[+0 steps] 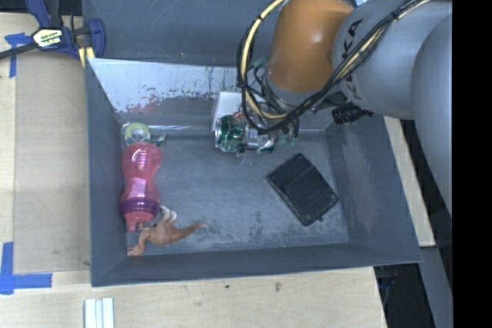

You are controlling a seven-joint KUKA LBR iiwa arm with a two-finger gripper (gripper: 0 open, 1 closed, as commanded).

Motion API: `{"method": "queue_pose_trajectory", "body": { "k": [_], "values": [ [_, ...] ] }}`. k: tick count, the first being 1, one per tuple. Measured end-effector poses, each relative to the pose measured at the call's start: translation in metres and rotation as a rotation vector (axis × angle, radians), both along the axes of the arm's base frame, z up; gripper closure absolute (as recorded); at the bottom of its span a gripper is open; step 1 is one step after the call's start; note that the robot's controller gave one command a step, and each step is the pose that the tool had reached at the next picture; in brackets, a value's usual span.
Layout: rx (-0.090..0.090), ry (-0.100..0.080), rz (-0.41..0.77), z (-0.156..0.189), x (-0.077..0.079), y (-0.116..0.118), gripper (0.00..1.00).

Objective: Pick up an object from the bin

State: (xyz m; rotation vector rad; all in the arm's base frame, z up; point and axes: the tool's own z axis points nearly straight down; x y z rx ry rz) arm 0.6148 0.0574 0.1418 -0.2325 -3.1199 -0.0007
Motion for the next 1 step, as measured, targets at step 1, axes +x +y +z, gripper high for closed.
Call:
{"method": "queue_pose_trajectory", "body": {
  "k": [1],
  "values": [
    [0.0,0.003,0.0,0.0078,-0.0004,-0.0001,1.0]
  ]
}}
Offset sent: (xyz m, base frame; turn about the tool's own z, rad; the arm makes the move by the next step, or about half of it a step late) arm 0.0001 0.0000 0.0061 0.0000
